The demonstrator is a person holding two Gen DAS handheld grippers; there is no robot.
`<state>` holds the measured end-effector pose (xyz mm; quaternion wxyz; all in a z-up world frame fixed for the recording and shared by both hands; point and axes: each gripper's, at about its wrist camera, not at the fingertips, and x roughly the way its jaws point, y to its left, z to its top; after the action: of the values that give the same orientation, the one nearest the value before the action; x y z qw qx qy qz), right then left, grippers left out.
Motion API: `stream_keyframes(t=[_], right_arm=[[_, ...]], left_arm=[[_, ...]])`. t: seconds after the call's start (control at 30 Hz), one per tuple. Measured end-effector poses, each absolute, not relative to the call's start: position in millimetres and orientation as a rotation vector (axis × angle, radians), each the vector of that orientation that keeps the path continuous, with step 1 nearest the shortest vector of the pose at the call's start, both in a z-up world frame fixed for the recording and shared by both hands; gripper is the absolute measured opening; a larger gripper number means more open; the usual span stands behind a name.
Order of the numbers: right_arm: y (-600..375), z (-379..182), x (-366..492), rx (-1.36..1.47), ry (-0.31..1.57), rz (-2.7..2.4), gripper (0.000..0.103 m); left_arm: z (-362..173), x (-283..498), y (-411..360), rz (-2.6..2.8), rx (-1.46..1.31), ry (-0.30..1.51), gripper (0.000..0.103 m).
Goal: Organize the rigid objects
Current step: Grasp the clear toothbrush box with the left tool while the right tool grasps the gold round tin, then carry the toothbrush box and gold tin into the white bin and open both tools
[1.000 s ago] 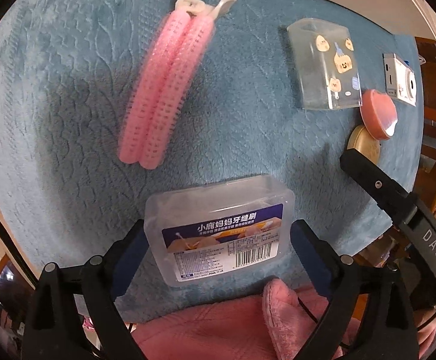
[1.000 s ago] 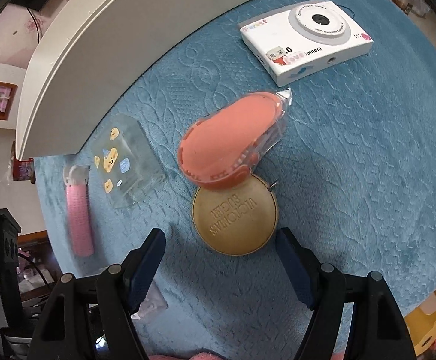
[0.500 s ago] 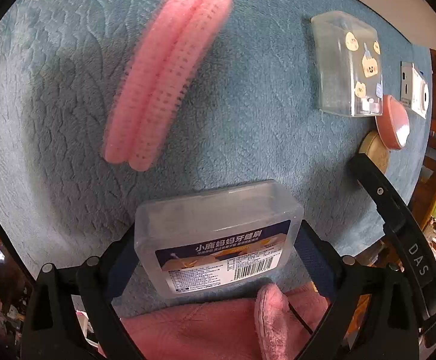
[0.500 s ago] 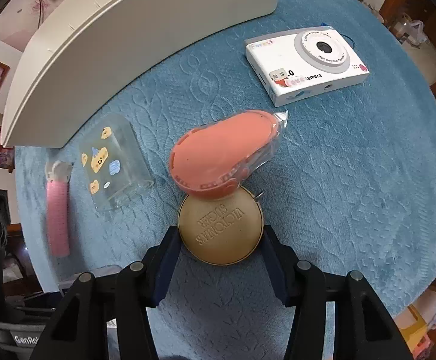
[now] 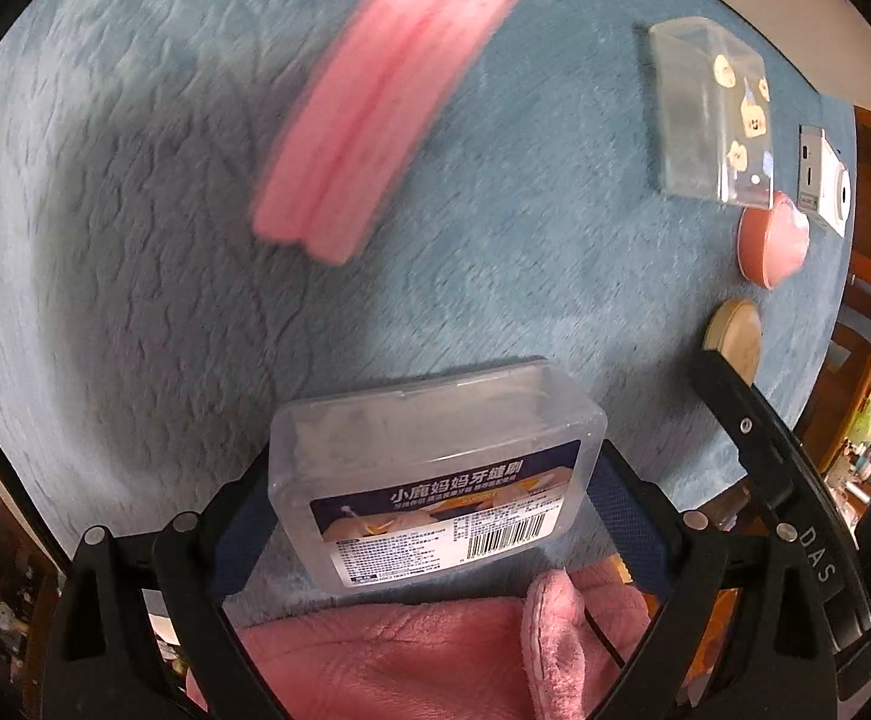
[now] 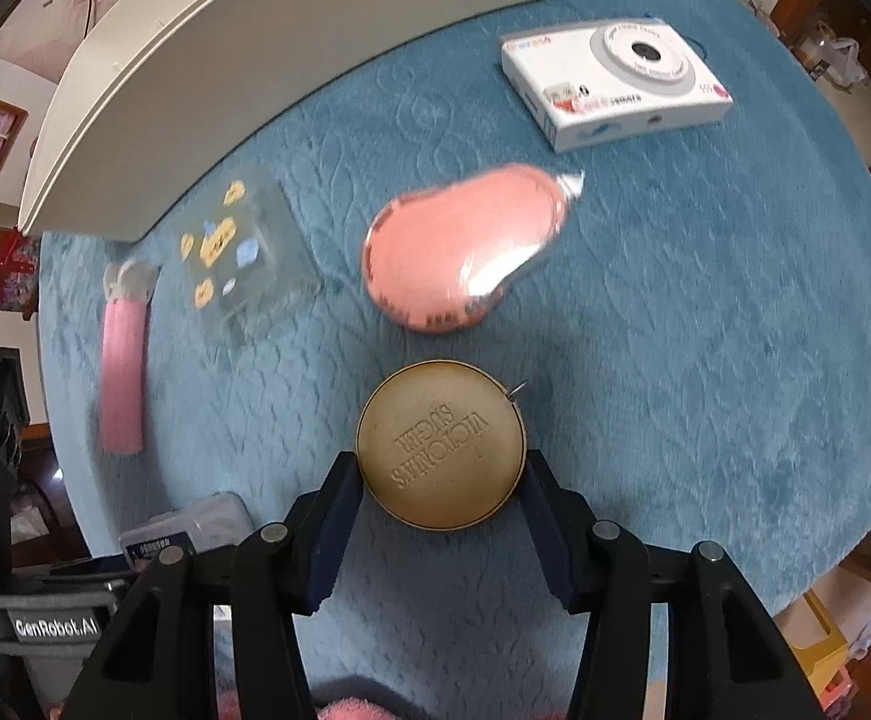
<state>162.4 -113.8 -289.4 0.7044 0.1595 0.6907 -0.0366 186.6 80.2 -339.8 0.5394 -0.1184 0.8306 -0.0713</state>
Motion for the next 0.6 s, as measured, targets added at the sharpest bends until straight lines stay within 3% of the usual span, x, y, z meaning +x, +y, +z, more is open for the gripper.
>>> stream_keyframes(t=[0.6], right_arm=[[-65.2,-257.5,130.1,0.194,1.529,0.112,0.054]], left_arm=[[-340.4,119.2,148.5,0.008,-0.478,1.998,0.096]])
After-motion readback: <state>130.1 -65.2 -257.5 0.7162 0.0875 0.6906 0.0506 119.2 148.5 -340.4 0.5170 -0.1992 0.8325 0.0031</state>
